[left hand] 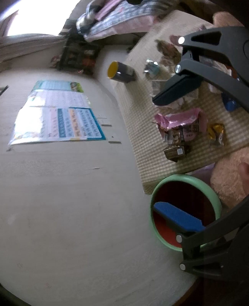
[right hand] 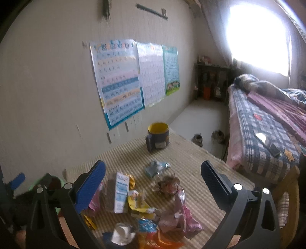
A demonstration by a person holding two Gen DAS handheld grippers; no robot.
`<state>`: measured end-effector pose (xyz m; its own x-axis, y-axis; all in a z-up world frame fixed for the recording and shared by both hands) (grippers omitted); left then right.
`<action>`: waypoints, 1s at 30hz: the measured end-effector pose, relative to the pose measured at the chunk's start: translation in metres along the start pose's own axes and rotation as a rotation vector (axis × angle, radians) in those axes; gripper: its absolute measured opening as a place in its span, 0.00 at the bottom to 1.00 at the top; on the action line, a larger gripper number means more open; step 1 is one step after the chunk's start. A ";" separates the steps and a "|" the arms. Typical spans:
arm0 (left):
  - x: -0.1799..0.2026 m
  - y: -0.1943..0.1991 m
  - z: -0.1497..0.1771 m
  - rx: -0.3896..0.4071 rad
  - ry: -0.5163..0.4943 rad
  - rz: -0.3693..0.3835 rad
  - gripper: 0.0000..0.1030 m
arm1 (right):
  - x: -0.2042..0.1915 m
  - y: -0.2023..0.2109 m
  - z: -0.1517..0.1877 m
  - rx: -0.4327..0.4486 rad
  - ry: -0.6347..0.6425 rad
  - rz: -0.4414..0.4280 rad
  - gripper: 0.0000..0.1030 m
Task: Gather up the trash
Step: 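Grasp the yellow wrapper with the left gripper while the right gripper approaches the orange chip bag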
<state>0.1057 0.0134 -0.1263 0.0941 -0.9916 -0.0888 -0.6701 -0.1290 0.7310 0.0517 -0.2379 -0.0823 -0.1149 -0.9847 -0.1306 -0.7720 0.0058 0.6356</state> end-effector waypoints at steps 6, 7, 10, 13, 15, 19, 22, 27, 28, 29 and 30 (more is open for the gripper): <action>-0.011 -0.034 0.020 -0.099 0.024 0.028 0.96 | 0.026 -0.031 0.029 -0.095 -0.047 0.007 0.93; -0.010 -0.037 0.023 -0.105 0.022 0.023 0.96 | 0.029 -0.034 0.033 -0.103 -0.049 0.010 0.93; -0.006 -0.051 0.034 -0.147 0.019 0.044 0.93 | 0.037 -0.046 0.045 -0.136 -0.053 0.014 0.93; -0.001 -0.070 0.051 -0.225 0.020 0.059 0.78 | 0.041 -0.057 0.055 -0.173 -0.069 -0.004 0.93; 0.000 -0.090 0.070 -0.316 0.010 0.038 0.62 | 0.041 -0.064 0.059 -0.194 -0.073 -0.018 0.93; 0.000 -0.119 0.100 -0.474 0.068 0.100 0.54 | 0.036 -0.071 0.065 -0.221 -0.060 -0.039 0.93; 0.006 -0.127 0.113 -0.515 0.069 0.140 0.54 | 0.033 -0.076 0.070 -0.245 -0.058 -0.053 0.93; 0.023 -0.133 0.127 -0.550 0.031 0.185 0.20 | 0.026 -0.085 0.078 -0.296 -0.055 -0.094 0.93; 0.025 -0.134 0.127 -0.551 0.039 0.193 0.11 | 0.024 -0.086 0.079 -0.301 -0.051 -0.105 0.92; 0.025 -0.133 0.129 -0.555 0.054 0.206 0.04 | 0.020 -0.086 0.081 -0.307 -0.041 -0.118 0.90; 0.023 -0.132 0.127 -0.553 0.062 0.213 0.01 | 0.018 -0.086 0.082 -0.311 -0.033 -0.125 0.88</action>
<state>0.1030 0.0062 -0.3107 0.0541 -0.9906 0.1258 -0.1979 0.1128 0.9737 0.0651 -0.2417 -0.2019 -0.0550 -0.9683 -0.2436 -0.5546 -0.1733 0.8139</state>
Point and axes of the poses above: each gripper's, at about its wrist camera, not at the fingertips, and y roughly against the way its jaws point, x to its right, z to its underside, the point moved 10 cm from there along -y, roughly the way its jaws point, and after that the axes turned 12 degrees about -x, right-handed, at the moved point
